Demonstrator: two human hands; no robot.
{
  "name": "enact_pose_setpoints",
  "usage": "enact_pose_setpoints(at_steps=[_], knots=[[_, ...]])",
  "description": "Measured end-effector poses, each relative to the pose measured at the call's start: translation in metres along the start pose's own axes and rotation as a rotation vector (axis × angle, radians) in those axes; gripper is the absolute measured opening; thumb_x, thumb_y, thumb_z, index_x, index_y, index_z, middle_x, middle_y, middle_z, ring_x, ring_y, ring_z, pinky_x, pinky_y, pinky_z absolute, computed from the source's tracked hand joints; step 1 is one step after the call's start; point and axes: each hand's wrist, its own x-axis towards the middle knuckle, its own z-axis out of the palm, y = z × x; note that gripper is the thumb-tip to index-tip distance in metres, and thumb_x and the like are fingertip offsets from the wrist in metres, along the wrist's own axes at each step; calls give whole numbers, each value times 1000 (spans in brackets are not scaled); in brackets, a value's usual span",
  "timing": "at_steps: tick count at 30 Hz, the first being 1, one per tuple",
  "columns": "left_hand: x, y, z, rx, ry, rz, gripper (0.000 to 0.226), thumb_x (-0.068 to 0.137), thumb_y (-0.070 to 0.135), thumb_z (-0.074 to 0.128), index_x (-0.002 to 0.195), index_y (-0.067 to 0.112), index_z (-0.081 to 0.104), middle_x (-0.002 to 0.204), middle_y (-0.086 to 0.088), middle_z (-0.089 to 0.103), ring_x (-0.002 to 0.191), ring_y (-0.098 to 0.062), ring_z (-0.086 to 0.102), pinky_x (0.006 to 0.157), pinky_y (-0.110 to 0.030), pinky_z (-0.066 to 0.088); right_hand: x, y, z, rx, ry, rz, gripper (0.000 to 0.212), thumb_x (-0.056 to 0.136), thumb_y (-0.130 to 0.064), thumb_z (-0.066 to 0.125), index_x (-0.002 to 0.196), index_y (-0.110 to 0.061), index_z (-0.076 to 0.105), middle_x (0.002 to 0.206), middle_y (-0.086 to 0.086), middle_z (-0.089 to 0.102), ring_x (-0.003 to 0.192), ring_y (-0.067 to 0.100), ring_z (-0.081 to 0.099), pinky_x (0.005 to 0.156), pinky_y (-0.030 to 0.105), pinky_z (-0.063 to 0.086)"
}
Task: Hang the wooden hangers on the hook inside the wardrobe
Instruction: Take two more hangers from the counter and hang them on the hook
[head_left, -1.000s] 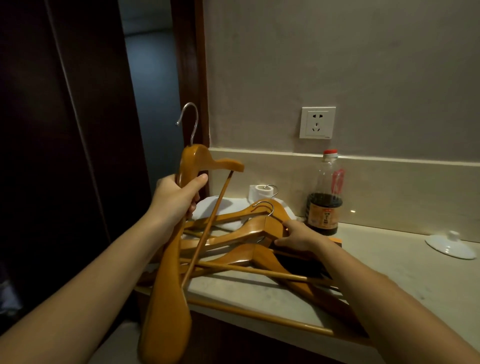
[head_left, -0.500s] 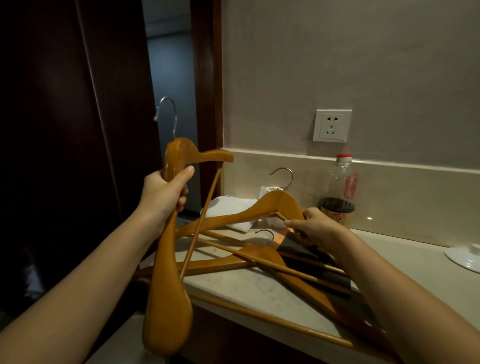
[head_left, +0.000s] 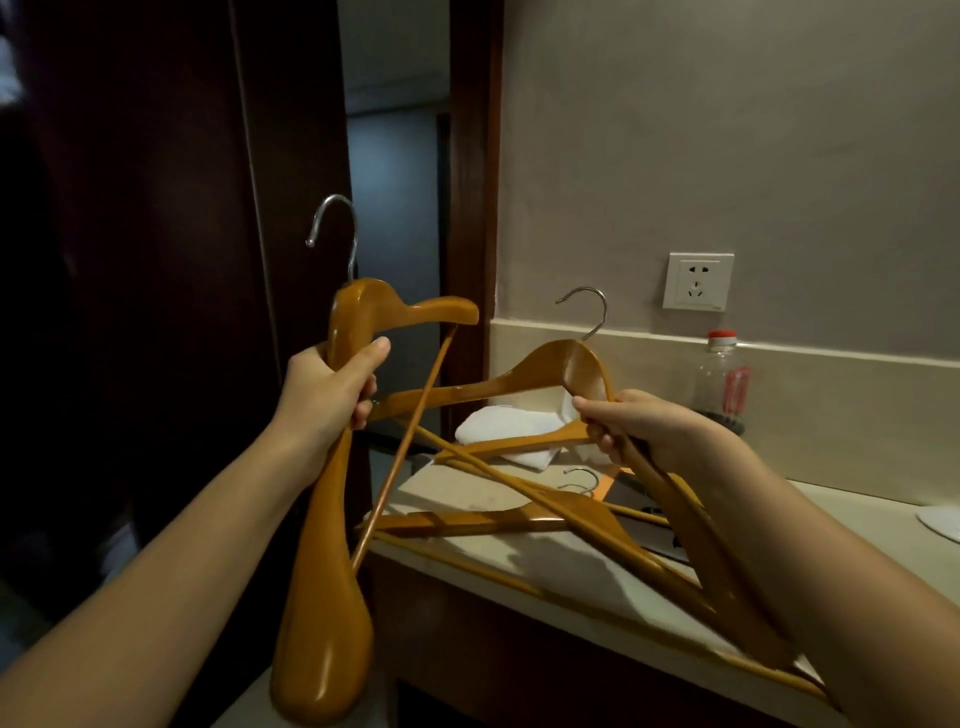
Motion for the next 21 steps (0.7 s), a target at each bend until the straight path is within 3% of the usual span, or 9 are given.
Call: enact_pose_setpoints(at_steps=[8,12,21], knots=[[-50,15,-103,89,-1,1,22,89,31,57,75,14,56,61,-1,52,41,-5,45,45,-19,42,-34,-8,113,81,-58,1,23,89,-32,58,80,-11,55,63,0,52,44,5,47,43,13,41],[-89,6,-163,152,36,-38,23,89,31,57,72,15,55,57,2,52,40,-4,46,44,-19,41,-41,10,179,113,-106,37,24,88,-33,58,92,-9,60,65,0,53,43,4,47,42,13,41],[-201,-63,-272,262,190,-309,31,88,32,59,64,14,52,40,6,49,35,-3,44,39,-15,40,-48,100,313,33,-289,171,19,88,-31,60,80,-14,58,62,-1,52,43,5,49,43,16,41]])
